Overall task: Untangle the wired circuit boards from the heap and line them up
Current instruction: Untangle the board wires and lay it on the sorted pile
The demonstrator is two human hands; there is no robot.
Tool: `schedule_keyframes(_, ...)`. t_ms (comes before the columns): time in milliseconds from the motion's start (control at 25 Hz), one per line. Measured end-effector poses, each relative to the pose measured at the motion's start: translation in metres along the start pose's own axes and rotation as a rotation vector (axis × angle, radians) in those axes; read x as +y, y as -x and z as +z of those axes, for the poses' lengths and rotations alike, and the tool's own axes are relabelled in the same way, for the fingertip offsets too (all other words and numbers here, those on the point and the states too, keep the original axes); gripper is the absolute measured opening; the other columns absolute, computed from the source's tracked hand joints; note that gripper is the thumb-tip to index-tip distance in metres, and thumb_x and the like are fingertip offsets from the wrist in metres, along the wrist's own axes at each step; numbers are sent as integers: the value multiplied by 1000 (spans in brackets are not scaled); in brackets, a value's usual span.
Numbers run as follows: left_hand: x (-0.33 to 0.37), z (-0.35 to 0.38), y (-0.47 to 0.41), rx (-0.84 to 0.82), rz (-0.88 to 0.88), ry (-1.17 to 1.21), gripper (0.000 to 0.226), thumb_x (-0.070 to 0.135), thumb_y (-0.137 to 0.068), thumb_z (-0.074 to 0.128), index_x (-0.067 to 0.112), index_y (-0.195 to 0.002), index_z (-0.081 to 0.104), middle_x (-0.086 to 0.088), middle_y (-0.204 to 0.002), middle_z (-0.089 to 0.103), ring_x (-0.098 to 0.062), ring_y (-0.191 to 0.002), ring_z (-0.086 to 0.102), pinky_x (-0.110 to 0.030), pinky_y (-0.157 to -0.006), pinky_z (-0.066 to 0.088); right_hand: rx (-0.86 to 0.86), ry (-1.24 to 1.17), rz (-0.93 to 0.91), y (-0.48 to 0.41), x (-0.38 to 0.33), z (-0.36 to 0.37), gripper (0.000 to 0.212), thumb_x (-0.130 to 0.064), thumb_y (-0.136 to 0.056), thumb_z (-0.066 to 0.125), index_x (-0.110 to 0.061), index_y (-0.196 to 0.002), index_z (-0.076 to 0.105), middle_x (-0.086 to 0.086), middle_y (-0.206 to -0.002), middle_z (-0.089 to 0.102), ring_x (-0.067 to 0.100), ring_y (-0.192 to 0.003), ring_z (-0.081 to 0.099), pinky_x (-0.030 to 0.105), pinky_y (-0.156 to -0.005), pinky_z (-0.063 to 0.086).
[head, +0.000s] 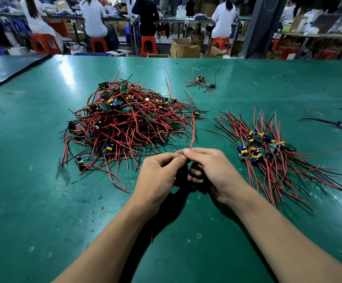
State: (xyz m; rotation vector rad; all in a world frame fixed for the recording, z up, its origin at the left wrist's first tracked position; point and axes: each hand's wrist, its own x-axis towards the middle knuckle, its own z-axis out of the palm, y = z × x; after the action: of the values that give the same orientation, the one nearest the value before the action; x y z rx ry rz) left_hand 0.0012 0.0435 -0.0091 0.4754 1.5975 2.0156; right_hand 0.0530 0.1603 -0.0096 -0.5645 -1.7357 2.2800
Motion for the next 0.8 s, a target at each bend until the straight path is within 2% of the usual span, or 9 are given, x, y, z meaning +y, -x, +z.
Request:
schedule_keyframes(120,0,-1,-2,-1,-22,-23,18,2,-93,58,1,-83,73,-14,-69,71,-24,-55,65,-32,-56,57,26,-88,1,-3,-1,-1,22,-13,-99,56,-7,-88,74,-1,-59,49,3,-39,35,16,-35,33)
schedule_keyframes(200,-1,-2,-3,-12,-51,-40,18,4,-92,59,3,-81,73,-12,-68,68,-24,-56,61,-40,-62,56,82,-101,-35,-7,-1,-6,25,-13,-99,55,-9,-86,76,-1,-61,45,4,-41,33,16,-35,29)
schedule_keyframes(320,1,-3,-2,-57,-85,-37,18,5,-92,59,3,-79,72,-12,-67,66,-20,-53,61,-26,-52,52,148,-95,-106,-12,-4,-16,21,-13,-99,57,-10,-91,76,-8,-56,41,5,-43,26,15,-37,23)
schedule_keyframes(400,3,-4,-2,-63,-91,-29,18,4,-92,58,3,-79,72,-12,-67,65,-19,-52,60,-22,-50,50,142,-108,-136,-14,-4,-18,16,-13,-98,60,-9,-95,75,-8,-55,38,5,-44,26,16,-39,24)
schedule_keyframes(520,3,-5,-4,-52,-92,-6,19,4,-92,57,4,-79,71,-10,-65,64,-18,-51,59,-21,-49,48,142,-157,-179,-17,0,-16,11,-8,-96,61,-5,-95,71,-10,-60,55,4,-42,31,16,-41,30)
schedule_keyframes(640,2,-4,-3,-61,-88,-13,19,4,-92,57,4,-79,71,-10,-66,64,-18,-51,58,-21,-49,48,234,-200,-216,-20,-3,-17,16,-4,-97,59,-6,-82,66,-7,-79,70,5,-42,35,17,-41,32)
schedule_keyframes(720,2,-3,-2,-72,-89,-22,18,4,-92,57,3,-81,70,-10,-67,64,-18,-52,58,-21,-51,48,307,-235,-237,-23,-6,-20,23,-4,-98,58,-8,-76,62,-2,-89,71,5,-42,35,17,-41,31)
schedule_keyframes(800,3,-3,-2,-74,-90,-20,17,5,-92,57,2,-81,70,-11,-67,63,-19,-52,58,-21,-51,48,315,-280,-250,-23,-8,-20,24,-7,-100,55,-7,-78,63,1,-83,65,5,-40,34,18,-40,29)
